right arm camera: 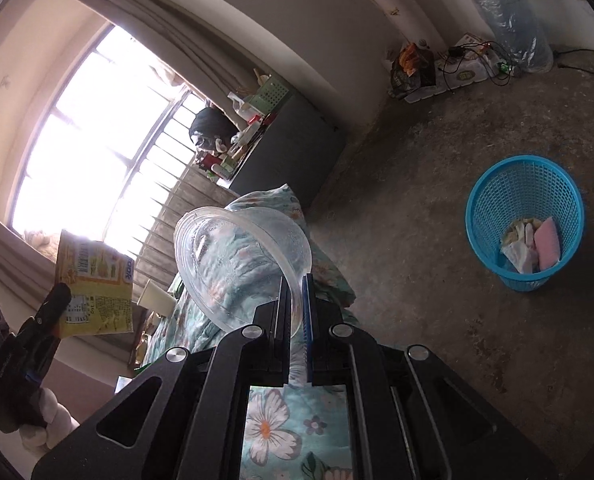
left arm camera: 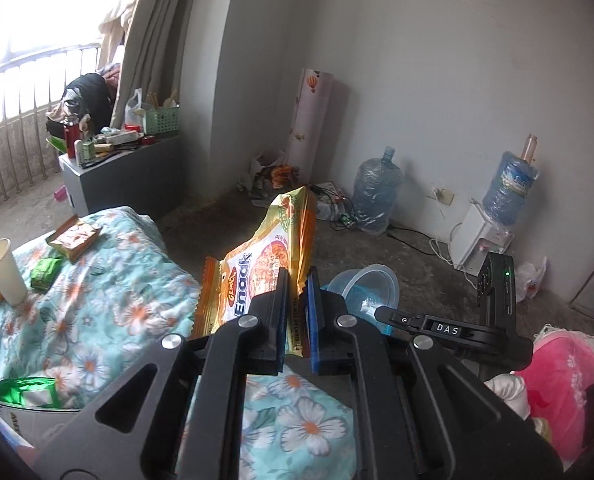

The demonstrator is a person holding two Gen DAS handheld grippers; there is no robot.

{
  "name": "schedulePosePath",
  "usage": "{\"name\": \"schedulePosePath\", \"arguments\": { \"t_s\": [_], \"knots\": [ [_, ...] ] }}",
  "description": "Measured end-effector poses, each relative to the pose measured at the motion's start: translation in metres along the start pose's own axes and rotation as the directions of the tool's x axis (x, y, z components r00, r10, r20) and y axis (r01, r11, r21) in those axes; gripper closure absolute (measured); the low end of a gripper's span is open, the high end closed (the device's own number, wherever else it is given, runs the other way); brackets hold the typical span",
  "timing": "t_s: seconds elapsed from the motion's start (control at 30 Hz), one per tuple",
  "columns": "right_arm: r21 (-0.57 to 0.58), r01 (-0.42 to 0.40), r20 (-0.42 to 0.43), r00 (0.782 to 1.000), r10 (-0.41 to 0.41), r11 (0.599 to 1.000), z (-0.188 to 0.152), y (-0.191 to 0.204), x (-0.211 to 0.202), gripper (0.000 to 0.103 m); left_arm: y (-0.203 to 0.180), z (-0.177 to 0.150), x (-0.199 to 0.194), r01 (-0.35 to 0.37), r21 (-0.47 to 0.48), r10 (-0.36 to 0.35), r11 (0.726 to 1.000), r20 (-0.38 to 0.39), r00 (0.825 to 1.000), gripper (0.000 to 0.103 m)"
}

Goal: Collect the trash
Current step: 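Carry the yellow wrapper and clear bowl with both tools to the blue wastebasket, then open both tools over the blue wastebasket, dropping wrapper and bowl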

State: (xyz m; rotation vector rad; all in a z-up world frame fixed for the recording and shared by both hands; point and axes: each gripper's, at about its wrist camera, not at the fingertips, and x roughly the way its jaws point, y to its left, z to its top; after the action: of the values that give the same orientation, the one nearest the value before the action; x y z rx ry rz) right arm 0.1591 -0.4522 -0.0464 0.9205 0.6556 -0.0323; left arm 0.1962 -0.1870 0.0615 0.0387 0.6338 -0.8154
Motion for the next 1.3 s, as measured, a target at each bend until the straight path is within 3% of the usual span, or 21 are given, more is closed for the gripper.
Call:
{"name": "schedulePosePath", "arguments": {
  "t_s": [0.1, 0.17, 0.33, 0.53, 0.63, 0.7, 0.73, 0.8, 0.83, 0.87, 0.9, 0.97, 1.0, 1.07, 1.3],
  "knots": [
    [0.061, 0.051, 0.035, 0.998, -0.053, 0.997, 0.005, -0.034, -0.015, 0.097, -0.018, 0.002, 0.037, 0.092, -0.031, -0.094, 0.995, -0.075, 0.993, 0.096],
    [0.123, 0.092, 0.047, 0.994, -0.099, 0.988, 0.01, -0.06, -0.022, 0.097, -0.03, 0.004, 0.066, 0.156, -0.073, -0.165, 0.985, -0.136, 0.977, 0.096],
    [0.259, 0.187, 0.057, 0.977, -0.208, 0.948, 0.02, -0.127, -0.031, 0.097, -0.058, 0.01, 0.153, 0.266, -0.142, -0.296, 0.954, -0.274, 0.915, 0.096],
    [0.377, 0.282, 0.002, 0.952, -0.305, 0.882, 0.028, -0.192, -0.015, 0.097, -0.096, -0.004, 0.258, 0.282, -0.159, -0.323, 0.946, -0.415, 0.85, 0.096],
    [0.42, 0.308, -0.022, 0.944, -0.33, 0.854, 0.035, -0.219, -0.005, 0.097, -0.112, -0.009, 0.303, 0.29, -0.16, -0.331, 0.943, -0.462, 0.823, 0.096],
    [0.441, 0.329, -0.036, 0.936, -0.35, 0.835, 0.042, -0.234, 0.003, 0.097, -0.122, -0.012, 0.33, 0.283, -0.157, -0.324, 0.946, -0.481, 0.815, 0.096],
    [0.448, 0.334, -0.041, 0.934, -0.355, 0.829, 0.047, -0.24, 0.009, 0.097, -0.125, -0.012, 0.344, 0.277, -0.15, -0.315, 0.949, -0.485, 0.816, 0.096],
    [0.481, 0.334, -0.05, 0.933, -0.355, 0.811, 0.056, -0.258, 0.023, 0.097, -0.13, -0.014, 0.373, 0.249, -0.138, -0.284, 0.959, -0.491, 0.823, 0.084],
    [0.492, 0.346, -0.063, 0.929, -0.364, 0.799, 0.059, -0.268, 0.033, 0.096, -0.129, -0.017, 0.387, 0.216, -0.126, -0.25, 0.968, -0.5, 0.829, 0.055],
    [0.495, 0.364, -0.091, 0.925, -0.369, 0.789, 0.063, -0.279, 0.046, 0.094, -0.127, -0.02, 0.397, 0.159, -0.103, -0.189, 0.982, -0.5, 0.845, 0.039],
    [0.497, 0.37, -0.113, 0.924, -0.364, 0.785, 0.064, -0.288, 0.059, 0.088, -0.119, -0.023, 0.4, 0.117, -0.091, -0.146, 0.989, -0.492, 0.858, 0.039],
    [0.507, 0.397, -0.171, 0.916, -0.362, 0.765, 0.061, -0.307, 0.082, 0.071, -0.112, -0.03, 0.406, 0.091, -0.091, -0.125, 0.992, -0.512, 0.85, 0.039],
    [0.509, 0.42, -0.193, 0.907, -0.375, 0.752, 0.057, -0.313, 0.09, 0.07, -0.106, -0.03, 0.403, 0.092, -0.102, -0.132, 0.99, -0.513, 0.849, 0.039],
    [0.511, 0.431, -0.209, 0.902, -0.379, 0.744, 0.048, -0.317, 0.098, 0.07, -0.099, -0.029, 0.39, 0.1, -0.109, -0.141, 0.989, -0.48, 0.866, 0.037],
    [0.519, 0.369, -0.131, 0.926, -0.355, 0.771, 0.022, -0.307, 0.078, 0.07, -0.079, -0.001, 0.318, 0.137, -0.132, -0.174, 0.982, -0.342, 0.924, 0.037]
  ]
}}
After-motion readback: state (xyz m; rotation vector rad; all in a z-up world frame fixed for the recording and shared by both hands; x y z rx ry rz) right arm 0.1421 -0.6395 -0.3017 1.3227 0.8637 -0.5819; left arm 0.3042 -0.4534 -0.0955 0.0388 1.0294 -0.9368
